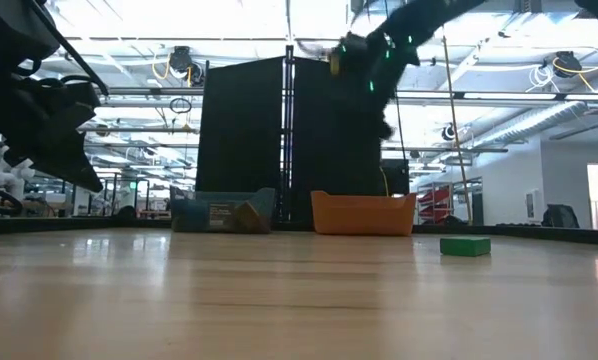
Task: Sort blocks by size
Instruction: Put the large green block into the orange bin
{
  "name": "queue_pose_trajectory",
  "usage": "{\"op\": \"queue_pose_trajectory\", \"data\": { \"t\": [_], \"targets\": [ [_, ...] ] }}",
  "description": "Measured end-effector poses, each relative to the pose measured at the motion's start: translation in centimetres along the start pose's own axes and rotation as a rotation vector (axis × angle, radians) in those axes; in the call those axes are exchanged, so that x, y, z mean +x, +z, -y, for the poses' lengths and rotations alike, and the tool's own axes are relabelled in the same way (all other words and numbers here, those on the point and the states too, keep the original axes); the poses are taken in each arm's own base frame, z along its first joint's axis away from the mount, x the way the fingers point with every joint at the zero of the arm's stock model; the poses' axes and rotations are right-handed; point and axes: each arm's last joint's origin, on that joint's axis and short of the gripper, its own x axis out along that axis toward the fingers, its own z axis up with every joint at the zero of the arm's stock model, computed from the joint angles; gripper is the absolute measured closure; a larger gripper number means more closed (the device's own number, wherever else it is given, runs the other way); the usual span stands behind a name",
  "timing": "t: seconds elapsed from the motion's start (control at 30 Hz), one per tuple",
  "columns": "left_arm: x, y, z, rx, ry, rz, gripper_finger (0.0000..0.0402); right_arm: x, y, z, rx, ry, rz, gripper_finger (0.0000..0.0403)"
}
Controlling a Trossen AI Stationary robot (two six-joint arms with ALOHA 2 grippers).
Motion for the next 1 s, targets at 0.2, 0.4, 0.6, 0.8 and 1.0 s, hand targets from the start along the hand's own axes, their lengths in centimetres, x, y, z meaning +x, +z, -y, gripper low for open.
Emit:
{"op": "queue_pose_trajectory", "data": {
  "t": [0.2,0.4,0.6,0.8,1.0],
  "targets": [
    [0.0,0.0,0.0,0.0,0.0,-0.001,0.0401,-2.4,-3.0,-8.7,-0.324,0.488,-0.155,0.0194],
    [0.0,0.0,0.0,0.001,0.001,0.001,0.0401,-2.8,-9.5,-15.6,-0.672,0.444,-0.376,0.0195],
    [0.0,0.0,0.0,0.001,0.003,0.003,0.0401,-1.3,-14.6,-18.1,-0.819,0.369,-0.443,0.0195],
    [0.0,0.0,0.0,0.001,0.003,0.005,0.0401,0.5,-17.4,-18.8,-0.866,0.35,-0.398,0.0195],
    [0.0,0.0,0.0,0.0,0.003,0.004,0.0401,2.2,-19.9,-17.9,-0.835,0.318,-0.419,0.0195]
  ]
}}
